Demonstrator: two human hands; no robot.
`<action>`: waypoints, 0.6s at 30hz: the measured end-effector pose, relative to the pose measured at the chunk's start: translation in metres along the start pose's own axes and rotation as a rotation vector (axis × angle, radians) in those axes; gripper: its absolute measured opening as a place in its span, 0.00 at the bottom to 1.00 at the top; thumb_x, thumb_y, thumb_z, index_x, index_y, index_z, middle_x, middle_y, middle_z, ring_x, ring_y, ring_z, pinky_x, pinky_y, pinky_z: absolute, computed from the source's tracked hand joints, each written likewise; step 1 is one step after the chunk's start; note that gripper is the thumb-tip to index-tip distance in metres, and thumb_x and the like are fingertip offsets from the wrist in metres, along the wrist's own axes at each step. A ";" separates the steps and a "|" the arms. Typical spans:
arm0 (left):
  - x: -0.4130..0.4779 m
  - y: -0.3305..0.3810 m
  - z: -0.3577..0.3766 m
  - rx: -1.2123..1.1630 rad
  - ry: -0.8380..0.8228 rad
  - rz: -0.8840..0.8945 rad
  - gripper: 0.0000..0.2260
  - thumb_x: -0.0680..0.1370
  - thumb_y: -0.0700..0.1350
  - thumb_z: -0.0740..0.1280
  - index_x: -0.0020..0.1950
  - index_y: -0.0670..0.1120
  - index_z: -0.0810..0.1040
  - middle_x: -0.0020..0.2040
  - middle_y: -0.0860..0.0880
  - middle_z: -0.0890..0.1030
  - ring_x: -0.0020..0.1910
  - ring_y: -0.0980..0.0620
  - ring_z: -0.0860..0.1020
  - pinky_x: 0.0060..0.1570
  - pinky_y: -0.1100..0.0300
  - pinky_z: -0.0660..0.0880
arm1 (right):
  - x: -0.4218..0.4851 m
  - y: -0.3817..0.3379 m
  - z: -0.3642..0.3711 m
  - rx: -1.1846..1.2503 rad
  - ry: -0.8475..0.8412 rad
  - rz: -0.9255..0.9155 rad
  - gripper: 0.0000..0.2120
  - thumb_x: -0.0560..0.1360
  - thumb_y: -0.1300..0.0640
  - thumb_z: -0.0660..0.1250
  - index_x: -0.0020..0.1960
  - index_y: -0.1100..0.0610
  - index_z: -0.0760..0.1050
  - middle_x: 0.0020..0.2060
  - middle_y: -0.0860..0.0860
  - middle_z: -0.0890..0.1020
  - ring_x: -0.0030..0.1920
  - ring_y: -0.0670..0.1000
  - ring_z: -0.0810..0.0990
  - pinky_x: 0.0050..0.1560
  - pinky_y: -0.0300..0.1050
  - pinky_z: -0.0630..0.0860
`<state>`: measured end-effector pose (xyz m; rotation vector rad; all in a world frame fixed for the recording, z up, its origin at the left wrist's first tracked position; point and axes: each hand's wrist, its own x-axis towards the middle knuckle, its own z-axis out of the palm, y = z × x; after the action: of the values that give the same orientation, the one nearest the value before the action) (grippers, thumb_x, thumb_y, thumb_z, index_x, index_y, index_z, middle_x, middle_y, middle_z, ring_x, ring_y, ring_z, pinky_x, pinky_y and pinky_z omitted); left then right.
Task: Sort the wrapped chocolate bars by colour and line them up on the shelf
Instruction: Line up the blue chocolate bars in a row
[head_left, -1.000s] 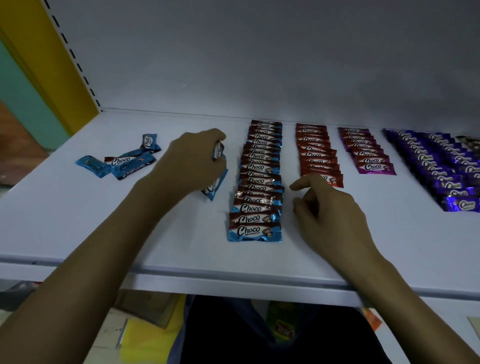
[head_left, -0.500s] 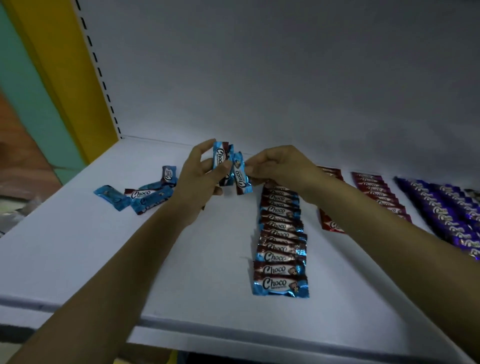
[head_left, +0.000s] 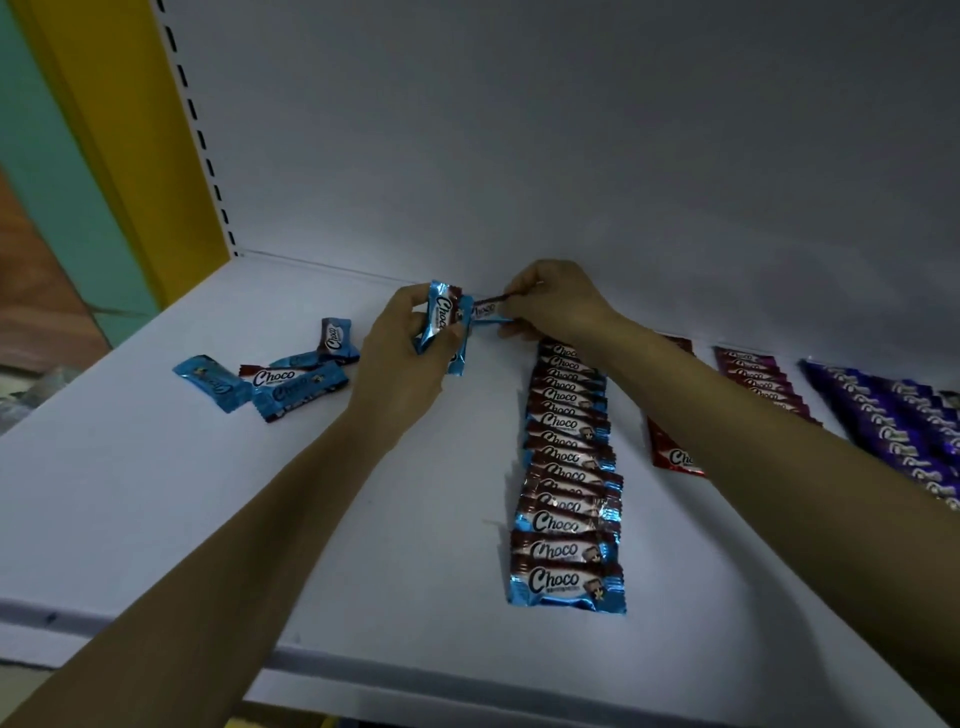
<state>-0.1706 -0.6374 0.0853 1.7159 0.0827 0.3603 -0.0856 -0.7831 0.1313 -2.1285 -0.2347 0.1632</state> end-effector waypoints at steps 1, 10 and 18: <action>-0.001 0.000 0.000 0.000 0.009 0.010 0.16 0.78 0.43 0.67 0.65 0.47 0.70 0.52 0.48 0.80 0.37 0.58 0.79 0.28 0.71 0.71 | 0.008 0.004 0.003 -0.147 0.018 -0.031 0.06 0.71 0.64 0.71 0.40 0.58 0.74 0.43 0.56 0.82 0.38 0.49 0.81 0.39 0.41 0.78; 0.002 -0.002 -0.001 -0.051 0.016 -0.022 0.10 0.77 0.43 0.69 0.55 0.46 0.70 0.45 0.54 0.81 0.34 0.64 0.80 0.28 0.68 0.75 | 0.026 0.014 -0.001 -0.799 -0.092 -0.323 0.12 0.77 0.54 0.65 0.59 0.53 0.79 0.54 0.49 0.79 0.53 0.49 0.74 0.48 0.39 0.66; 0.001 0.000 -0.001 -0.033 0.002 -0.001 0.09 0.77 0.44 0.69 0.53 0.47 0.71 0.45 0.53 0.82 0.35 0.63 0.80 0.27 0.69 0.74 | 0.034 0.019 -0.019 -0.955 -0.070 -0.293 0.13 0.78 0.53 0.63 0.60 0.48 0.79 0.57 0.46 0.81 0.52 0.51 0.79 0.43 0.39 0.69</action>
<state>-0.1694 -0.6365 0.0852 1.6829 0.0790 0.3604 -0.0470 -0.8005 0.1244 -2.9888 -0.7826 -0.0707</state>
